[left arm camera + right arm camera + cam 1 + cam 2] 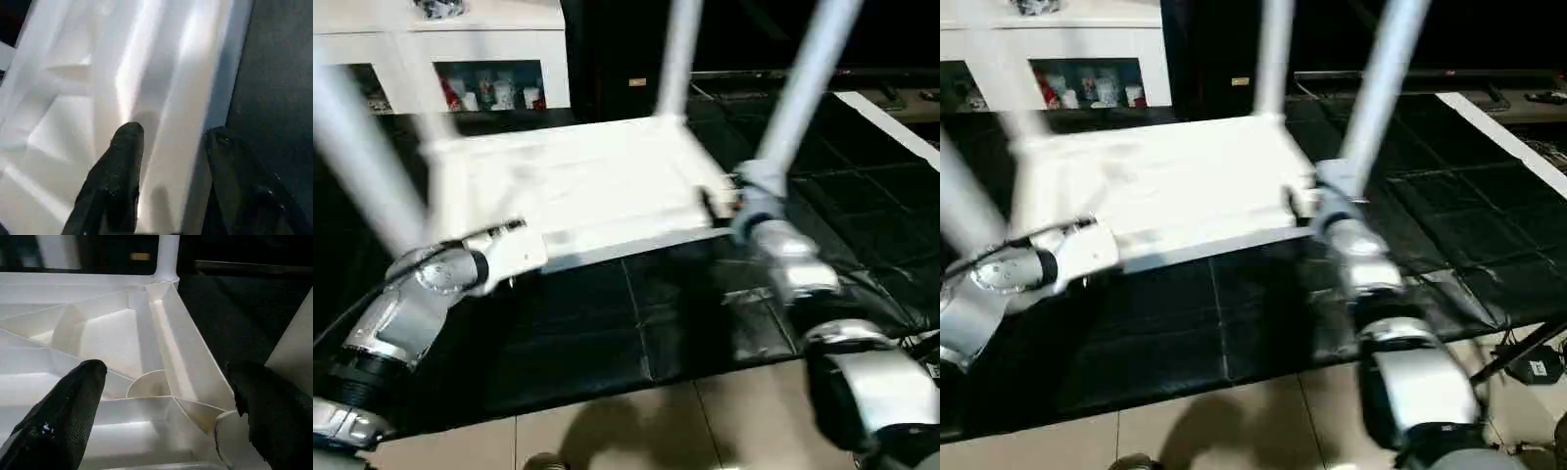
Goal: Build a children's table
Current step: Rotate table base
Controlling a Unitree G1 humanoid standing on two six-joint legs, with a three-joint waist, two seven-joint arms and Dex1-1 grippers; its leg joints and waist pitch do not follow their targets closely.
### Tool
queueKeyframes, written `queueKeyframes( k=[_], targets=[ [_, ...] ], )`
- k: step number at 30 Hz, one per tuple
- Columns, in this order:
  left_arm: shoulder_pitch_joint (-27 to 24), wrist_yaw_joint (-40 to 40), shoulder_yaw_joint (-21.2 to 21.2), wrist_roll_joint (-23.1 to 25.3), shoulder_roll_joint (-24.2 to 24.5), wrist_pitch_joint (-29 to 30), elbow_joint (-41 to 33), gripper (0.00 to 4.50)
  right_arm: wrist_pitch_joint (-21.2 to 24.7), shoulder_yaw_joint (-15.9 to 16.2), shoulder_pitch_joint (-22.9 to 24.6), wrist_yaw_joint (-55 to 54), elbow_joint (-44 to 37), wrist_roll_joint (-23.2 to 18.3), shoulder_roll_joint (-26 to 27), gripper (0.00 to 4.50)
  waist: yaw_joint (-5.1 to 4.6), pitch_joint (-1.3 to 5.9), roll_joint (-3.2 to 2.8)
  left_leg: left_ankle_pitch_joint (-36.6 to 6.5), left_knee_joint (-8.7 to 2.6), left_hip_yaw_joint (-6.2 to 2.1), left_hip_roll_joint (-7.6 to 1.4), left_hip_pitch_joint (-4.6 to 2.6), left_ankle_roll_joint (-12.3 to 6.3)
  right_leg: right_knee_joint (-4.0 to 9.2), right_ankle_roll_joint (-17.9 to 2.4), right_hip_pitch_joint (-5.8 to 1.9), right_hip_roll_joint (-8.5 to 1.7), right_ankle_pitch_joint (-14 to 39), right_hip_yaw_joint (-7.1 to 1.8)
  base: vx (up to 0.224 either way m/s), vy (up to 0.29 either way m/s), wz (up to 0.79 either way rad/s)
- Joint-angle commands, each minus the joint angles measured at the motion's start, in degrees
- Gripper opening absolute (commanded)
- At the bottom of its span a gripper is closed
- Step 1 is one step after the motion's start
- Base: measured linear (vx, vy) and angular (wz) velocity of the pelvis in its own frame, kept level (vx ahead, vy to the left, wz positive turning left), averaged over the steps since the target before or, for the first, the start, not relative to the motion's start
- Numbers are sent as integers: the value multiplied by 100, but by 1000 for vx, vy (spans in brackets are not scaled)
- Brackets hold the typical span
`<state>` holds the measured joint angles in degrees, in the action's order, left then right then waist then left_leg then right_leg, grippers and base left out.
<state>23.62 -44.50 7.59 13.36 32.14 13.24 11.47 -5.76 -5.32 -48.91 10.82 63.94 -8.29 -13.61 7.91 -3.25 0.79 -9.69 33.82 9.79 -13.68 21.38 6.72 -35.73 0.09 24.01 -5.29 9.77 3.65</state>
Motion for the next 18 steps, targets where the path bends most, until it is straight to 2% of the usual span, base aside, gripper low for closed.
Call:
queueKeyframes(
  k=[1,2,3,4,5,6,8,9,10,12,14,15,16,17,18],
  targets=[
    [-214,-211,-210,-596,-208,370,-459,229,-154,-61,107,147,-13,77,-126,450,-79,460,-84,-1201,-365,102,117,-57,238,274,-1267,-317,-151,461,-171,0,0,0],
    [-400,-370,-319,-852,-284,668,-750,229,-183,-1,169,351,-66,94,-139,450,-82,466,-99,-1225,-355,106,117,-54,176,259,-1305,-314,-143,419,-165,0,0,0],
    [-435,-393,-335,-901,-294,718,-800,229,-200,10,173,389,-57,98,-142,450,-101,453,-83,-1261,-361,107,118,-36,140,276,-1306,-313,-141,457,-163,0,0,0],
    [-480,-415,-349,-964,-302,765,-858,229,-233,21,172,442,-28,100,-145,450,-131,443,-68,-1360,-363,115,127,-48,90,314,-1289,-305,-127,624,-158,0,0,0],
    [-612,-526,-408,-1113,-273,1069,-1029,246,-252,51,216,608,-66,89,-151,450,-168,438,-65,-1376,-365,108,135,-36,49,327,-1272,-313,-125,738,-158,0,0,0],
    [-703,-602,-447,-1202,-242,1274,-1146,246,-253,69,251,727,-102,75,-155,450,-175,445,-116,-1395,-360,103,129,-48,62,305,-1285,-313,-134,748,-159,0,0,0],
    [-1093,-937,-607,-1483,-38,2089,-1610,262,-197,124,441,1203,-342,-7,-175,450,-227,411,-81,-1574,-377,98,116,-43,21,340,-1252,-314,-126,1036,-152,0,0,0],
    [-1416,-1176,-708,-1595,227,2434,-1896,265,-91,165,634,1603,-605,-105,-186,450,-267,399,-83,-1575,-395,78,111,-20,-42,349,-1227,-320,-129,1106,-149,0,0,0],
    [-1509,-1239,-734,-1617,310,2508,-1973,273,-57,176,692,1716,-685,-137,-189,450,-290,386,-84,-1610,-400,84,116,-22,-73,377,-1203,-308,-106,1184,-149,0,0,0],
    [-1657,-1325,-813,-1599,471,2629,-2059,293,8,230,836,1928,-882,-183,-199,450,-299,389,-103,-1699,-386,93,117,-74,-88,405,-1234,-269,-90,1316,-152,0,0,0],
    [-1938,-1432,-1011,-1468,971,2775,-2140,302,186,463,1236,2455,-1379,-244,-254,450,-316,347,-104,-1886,-420,75,116,-59,-112,438,-1178,-264,-79,1589,-143,0,0,0],
    [-2057,-1482,-1088,-1389,1238,2800,-2174,302,278,576,1422,2679,-1607,-253,-286,450,-298,343,-73,-1978,-425,73,106,-76,-116,458,-1137,-256,-93,1737,-139,0,0,0],
    [-2130,-1527,-1139,-1316,1451,2797,-2168,315,353,658,1561,2830,-1776,-259,-313,450,-299,334,-98,-2057,-437,52,106,-74,-124,465,-1045,-254,-100,1943,-142,0,0,0],
    [-2130,-1527,-1139,-1316,1451,2797,-2168,326,353,658,1561,2830,-1776,-259,-313,450,-313,313,-101,-2183,-446,52,102,-90,-94,500,-985,-219,-96,2180,-148,0,0,0],
    [-2121,-1527,-1332,-1305,1706,2882,-2076,336,417,693,1696,2906,-1888,-227,-330,450,-314,314,-121,-2208,-446,47,108,-103,-67,510,-987,-215,-90,2214,-153,0,0,0]
  ],
)
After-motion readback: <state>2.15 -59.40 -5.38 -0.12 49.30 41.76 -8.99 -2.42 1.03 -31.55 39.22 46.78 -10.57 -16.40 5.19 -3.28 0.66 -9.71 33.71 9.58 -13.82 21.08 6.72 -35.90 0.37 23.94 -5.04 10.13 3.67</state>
